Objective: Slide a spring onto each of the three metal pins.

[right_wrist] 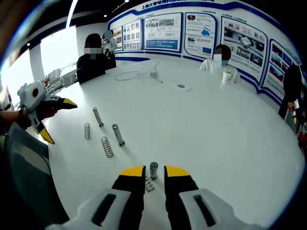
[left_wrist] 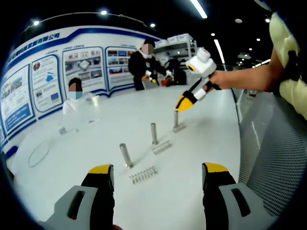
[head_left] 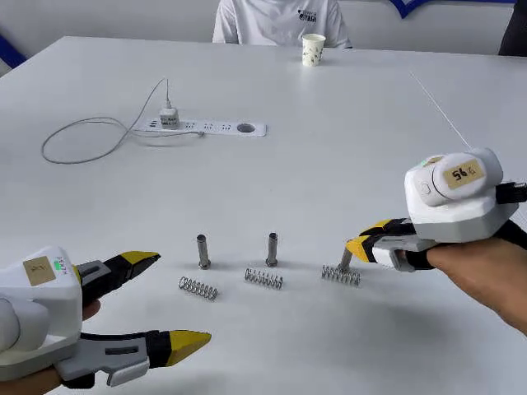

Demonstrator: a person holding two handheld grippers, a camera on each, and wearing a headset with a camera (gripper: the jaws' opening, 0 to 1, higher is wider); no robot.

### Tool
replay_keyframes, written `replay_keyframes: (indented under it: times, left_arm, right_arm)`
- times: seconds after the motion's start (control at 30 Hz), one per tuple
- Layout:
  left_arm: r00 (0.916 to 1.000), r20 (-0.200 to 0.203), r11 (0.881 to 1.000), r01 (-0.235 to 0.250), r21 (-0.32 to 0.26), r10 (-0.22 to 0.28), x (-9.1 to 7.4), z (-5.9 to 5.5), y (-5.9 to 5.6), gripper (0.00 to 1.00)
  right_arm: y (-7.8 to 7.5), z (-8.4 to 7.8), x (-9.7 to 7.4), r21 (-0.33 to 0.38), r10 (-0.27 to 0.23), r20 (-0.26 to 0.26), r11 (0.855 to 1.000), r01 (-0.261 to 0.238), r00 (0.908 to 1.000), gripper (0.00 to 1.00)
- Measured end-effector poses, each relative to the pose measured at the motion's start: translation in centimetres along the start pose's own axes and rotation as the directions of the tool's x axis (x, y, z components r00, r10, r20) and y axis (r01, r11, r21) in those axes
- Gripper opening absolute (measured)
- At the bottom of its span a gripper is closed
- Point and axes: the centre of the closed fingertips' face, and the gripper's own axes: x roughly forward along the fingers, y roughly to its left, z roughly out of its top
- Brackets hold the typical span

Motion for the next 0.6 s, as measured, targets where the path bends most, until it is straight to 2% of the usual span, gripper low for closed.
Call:
replay_keyframes:
  times: [0.27, 0.6]
  left_arm:
    - [1.0, -0.003, 1.0, 0.002, 0.003, -0.002, 0.0, 0.0, -0.1, 0.76]
    - [0.9999, -0.011, 1.0, 0.002, 0.004, -0.002, -0.1, 0.0, -0.2, 0.76]
  right_arm:
    - [-0.1, -1.2, 0.1, -0.025, 0.024, -0.026, 0.999, -0.024, 0.9994, 0.17]
    - [0.4, -3.0, 1.3, -0.085, 0.104, -0.073, 0.99, -0.11, 0.992, 0.17]
